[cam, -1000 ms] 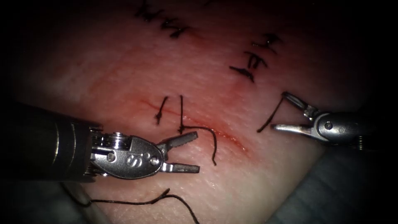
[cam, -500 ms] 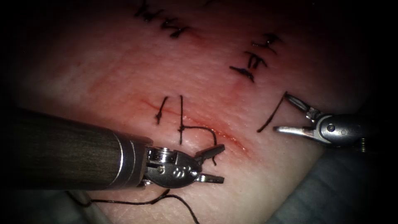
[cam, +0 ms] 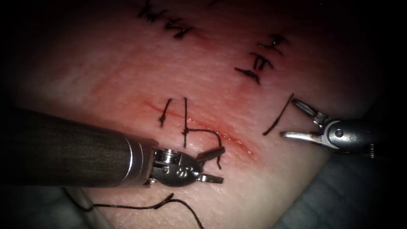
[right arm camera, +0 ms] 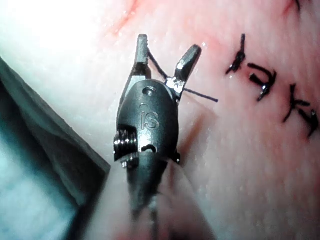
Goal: Wound Closure
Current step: Grab the suture tail with the left jaws
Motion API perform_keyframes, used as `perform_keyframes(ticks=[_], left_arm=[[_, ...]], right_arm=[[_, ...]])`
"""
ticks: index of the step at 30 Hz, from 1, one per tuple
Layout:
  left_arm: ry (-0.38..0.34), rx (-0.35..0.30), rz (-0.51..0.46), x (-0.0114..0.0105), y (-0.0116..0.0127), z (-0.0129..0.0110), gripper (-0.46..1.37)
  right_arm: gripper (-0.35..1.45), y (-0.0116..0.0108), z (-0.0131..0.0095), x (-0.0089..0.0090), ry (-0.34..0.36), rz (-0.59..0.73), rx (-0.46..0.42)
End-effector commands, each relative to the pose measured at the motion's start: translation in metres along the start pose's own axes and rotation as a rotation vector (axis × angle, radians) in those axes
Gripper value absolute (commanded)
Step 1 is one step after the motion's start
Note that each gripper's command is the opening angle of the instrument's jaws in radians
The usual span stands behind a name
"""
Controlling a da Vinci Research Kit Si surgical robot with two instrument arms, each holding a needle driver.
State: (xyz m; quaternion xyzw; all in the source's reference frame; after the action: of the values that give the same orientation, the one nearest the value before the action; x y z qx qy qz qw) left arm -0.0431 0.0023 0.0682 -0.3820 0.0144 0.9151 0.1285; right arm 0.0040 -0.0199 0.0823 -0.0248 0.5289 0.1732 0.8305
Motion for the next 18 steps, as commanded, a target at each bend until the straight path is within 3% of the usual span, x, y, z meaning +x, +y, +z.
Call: perform_keyframes(ticks=[1, 9, 10, 11, 18], left_arm=[[0.001, -0.004, 0.002, 0.0, 0.0001, 0.0, 0.37], [0.012, -0.014, 0.013, -0.0001, -0.0002, 0.0004, -0.06], [0.014, -0.016, 0.016, -0.0002, -0.0003, 0.0004, -0.29], [0.011, -0.021, 0.024, -0.0002, -0.0003, 0.0005, -0.35], [-0.034, -0.063, 0.0, -0.0003, -0.0001, 0.0006, -0.35]], right_arm=[[1.37, 0.0, 0.0, -0.0001, 0.0, 0.0, 0.007], [1.37, -0.0001, 0.0, -0.0001, 0.0, 0.004, 0.008], [1.37, -0.0001, 0.0, -0.0001, 0.001, 0.004, 0.008], [1.37, -0.0002, 0.0, -0.0001, 0.001, 0.004, 0.009], [1.36, -0.0003, -0.0003, 0.0, 0.002, 0.003, 0.012]])
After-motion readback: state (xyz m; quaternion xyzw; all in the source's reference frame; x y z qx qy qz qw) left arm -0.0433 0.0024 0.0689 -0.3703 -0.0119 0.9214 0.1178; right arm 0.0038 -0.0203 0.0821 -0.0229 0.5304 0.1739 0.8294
